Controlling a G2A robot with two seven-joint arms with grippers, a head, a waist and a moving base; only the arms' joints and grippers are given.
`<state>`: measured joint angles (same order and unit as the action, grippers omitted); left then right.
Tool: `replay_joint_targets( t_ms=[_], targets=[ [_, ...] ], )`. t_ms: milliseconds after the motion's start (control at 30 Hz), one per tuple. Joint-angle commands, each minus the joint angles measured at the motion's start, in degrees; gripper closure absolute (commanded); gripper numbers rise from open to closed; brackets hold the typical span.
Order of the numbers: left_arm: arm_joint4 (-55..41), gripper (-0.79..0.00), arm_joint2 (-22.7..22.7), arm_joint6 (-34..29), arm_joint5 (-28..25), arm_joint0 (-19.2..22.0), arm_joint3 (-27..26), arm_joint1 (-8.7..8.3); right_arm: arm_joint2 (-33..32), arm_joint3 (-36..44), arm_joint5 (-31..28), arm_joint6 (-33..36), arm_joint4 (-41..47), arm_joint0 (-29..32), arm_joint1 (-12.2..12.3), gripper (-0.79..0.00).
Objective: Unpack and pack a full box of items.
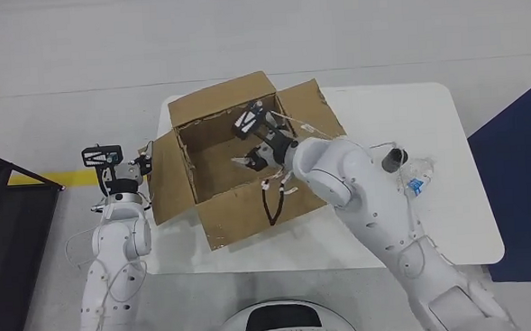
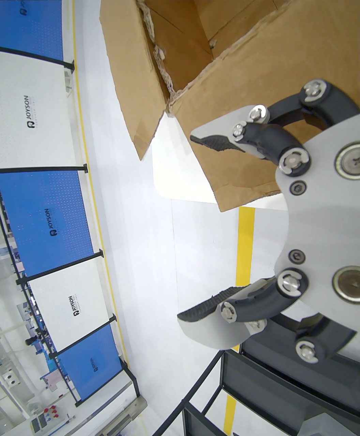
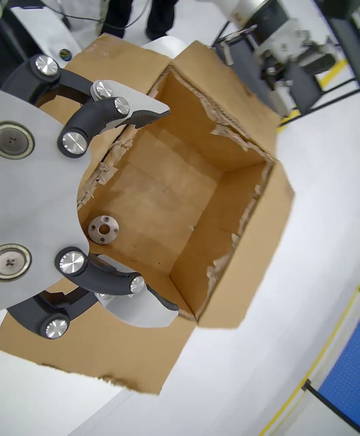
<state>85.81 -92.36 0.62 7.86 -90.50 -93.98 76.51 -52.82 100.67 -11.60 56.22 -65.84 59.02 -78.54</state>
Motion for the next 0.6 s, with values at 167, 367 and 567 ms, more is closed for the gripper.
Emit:
replay_joint_targets(
  t_ms=[167, 367, 567],
  targets=[
    [0.00, -0.785, 0.00, 0.00, 0.00, 0.00, 0.00, 0.00, 4.32, -8.09, 5.20, 10.31, 7.02, -6.12, -1.84, -0.785],
    [0.00, -0.785, 0.00, 0.00, 0.00, 0.00, 0.00, 0.00, 5.51, -10.67, 11.79, 8.54, 6.45, -8.74, -2.91, -0.785],
    [0.00, -0.785, 0.00, 0.00, 0.00, 0.00, 0.00, 0.00, 5.51, -10.67, 11.79, 8.54, 6.45, -8.74, -2.91, -0.785]
  ],
)
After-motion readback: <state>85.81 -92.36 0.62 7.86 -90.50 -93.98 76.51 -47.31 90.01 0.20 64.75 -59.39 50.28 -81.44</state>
